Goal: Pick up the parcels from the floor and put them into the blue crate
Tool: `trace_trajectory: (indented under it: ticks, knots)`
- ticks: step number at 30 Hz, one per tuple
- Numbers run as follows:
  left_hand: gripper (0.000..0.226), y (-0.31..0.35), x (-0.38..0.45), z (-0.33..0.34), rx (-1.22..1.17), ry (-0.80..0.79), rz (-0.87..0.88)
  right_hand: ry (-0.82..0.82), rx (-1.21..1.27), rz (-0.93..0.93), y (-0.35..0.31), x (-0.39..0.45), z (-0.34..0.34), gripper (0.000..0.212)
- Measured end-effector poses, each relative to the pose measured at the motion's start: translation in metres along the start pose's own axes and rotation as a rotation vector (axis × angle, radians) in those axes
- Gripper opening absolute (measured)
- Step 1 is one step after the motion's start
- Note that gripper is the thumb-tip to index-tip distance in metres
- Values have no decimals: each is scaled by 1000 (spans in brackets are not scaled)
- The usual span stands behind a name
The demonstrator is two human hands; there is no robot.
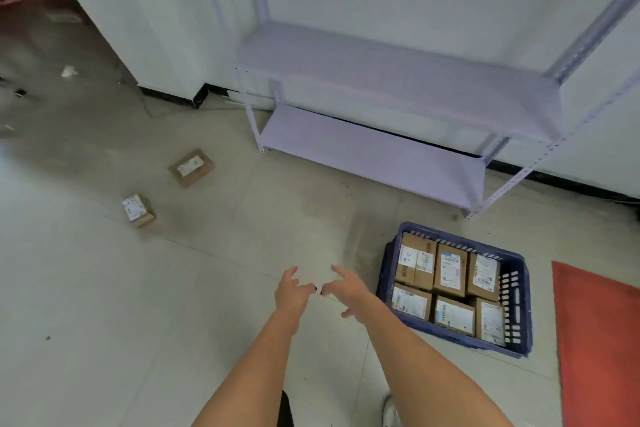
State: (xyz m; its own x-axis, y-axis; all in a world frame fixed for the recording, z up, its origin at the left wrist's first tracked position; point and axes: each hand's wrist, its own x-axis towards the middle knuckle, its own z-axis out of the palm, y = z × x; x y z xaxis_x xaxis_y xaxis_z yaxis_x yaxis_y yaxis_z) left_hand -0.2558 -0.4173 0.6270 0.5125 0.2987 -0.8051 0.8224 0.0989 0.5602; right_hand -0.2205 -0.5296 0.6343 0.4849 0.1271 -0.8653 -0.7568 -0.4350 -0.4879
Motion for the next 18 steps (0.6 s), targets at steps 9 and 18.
trace_trajectory:
  ticks: [9, 18]
  knots:
    - [63, 35, 70, -230, -77, 94, 13, -88, -120, -31, -127, 32, 202, 71]
    - [57, 87, 197, -400, -166, 233, 1, -159, -234, -63, -269, 132, 343, 72]
